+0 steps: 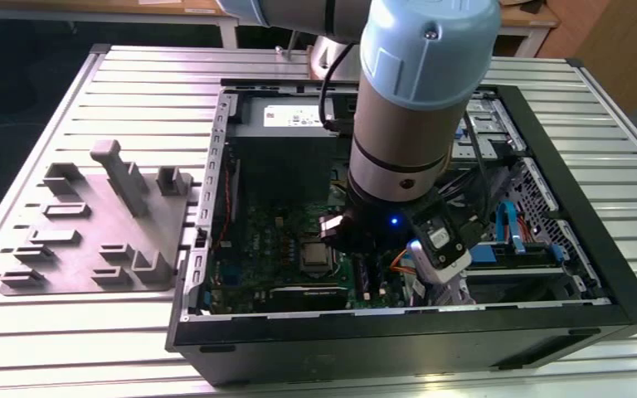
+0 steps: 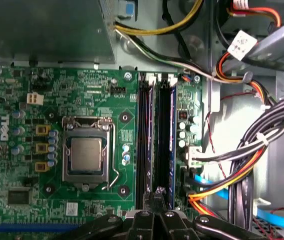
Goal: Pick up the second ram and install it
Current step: 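Press down the second ram until it locks into place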
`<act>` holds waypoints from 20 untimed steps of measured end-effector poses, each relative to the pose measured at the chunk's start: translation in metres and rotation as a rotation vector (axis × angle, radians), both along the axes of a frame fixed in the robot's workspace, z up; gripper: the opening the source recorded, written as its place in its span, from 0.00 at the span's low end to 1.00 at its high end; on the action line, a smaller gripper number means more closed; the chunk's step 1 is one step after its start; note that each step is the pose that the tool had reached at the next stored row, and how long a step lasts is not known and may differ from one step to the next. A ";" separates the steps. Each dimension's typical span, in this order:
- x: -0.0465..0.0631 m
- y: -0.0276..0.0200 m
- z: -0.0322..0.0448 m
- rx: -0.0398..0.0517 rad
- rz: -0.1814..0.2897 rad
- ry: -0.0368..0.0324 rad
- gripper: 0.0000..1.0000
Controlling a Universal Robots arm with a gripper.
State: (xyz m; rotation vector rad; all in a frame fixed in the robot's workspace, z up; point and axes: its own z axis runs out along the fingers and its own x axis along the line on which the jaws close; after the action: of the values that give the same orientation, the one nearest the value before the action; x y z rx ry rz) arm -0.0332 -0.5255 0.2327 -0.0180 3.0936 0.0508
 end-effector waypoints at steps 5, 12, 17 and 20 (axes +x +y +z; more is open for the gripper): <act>0.000 -0.0021 -0.0023 0.0000 0.000 -0.0001 0.10; 0.000 -0.0033 -0.0030 -0.0004 0.000 0.0000 0.10; 0.000 -0.0037 -0.0053 -0.0002 0.000 -0.0001 0.10; 0.000 -0.0037 -0.0071 -0.0007 0.000 0.0000 0.10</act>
State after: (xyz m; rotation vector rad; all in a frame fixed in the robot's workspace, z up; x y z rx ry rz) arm -0.0332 -0.5293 0.2255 -0.0180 3.0936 0.0497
